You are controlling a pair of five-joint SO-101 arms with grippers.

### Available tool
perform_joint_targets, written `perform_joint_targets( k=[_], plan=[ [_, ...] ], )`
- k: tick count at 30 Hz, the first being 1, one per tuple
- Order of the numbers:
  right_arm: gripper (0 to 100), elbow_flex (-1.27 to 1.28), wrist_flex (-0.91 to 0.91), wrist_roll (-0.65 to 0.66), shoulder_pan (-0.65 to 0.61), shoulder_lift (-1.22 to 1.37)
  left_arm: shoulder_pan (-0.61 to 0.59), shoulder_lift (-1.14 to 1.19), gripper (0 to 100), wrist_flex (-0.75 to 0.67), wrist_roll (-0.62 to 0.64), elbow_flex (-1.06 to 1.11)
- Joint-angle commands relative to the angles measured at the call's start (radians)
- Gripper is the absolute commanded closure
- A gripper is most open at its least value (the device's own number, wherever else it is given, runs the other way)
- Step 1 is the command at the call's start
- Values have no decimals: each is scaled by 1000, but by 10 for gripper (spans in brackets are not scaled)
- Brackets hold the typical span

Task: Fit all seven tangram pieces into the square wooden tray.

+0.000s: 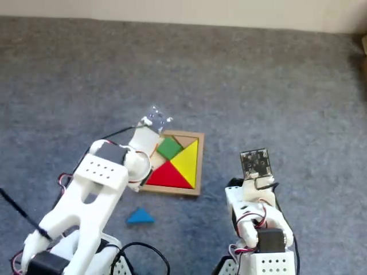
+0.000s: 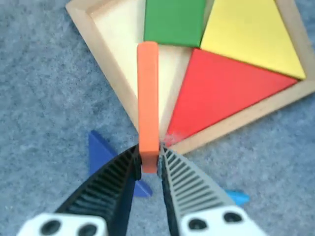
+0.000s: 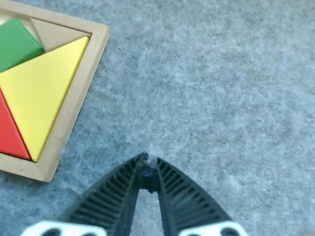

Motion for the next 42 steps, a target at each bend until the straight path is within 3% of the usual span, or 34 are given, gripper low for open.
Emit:
perform_joint_targets(
  k=[1,6,13,26,37,42],
  plan=[
    [995,102,-2,-2,13,-19,-13,33,995,-58,9,-67],
    [995,102,-2,-2,13,-19,-15,101,979,-138,48,-68],
    [995,102,-2,-2,13,-19,-7,163,775,-153,64,-68],
    [995,102,-2,-2,13,-19,51,-4,767,-152,64,-61],
    [995,102,-2,-2,13,-19,-174,-12,768,-216,60,-85],
    [995,102,-2,-2,13,-19,-220,-2,768,-262,58,-65]
  ],
)
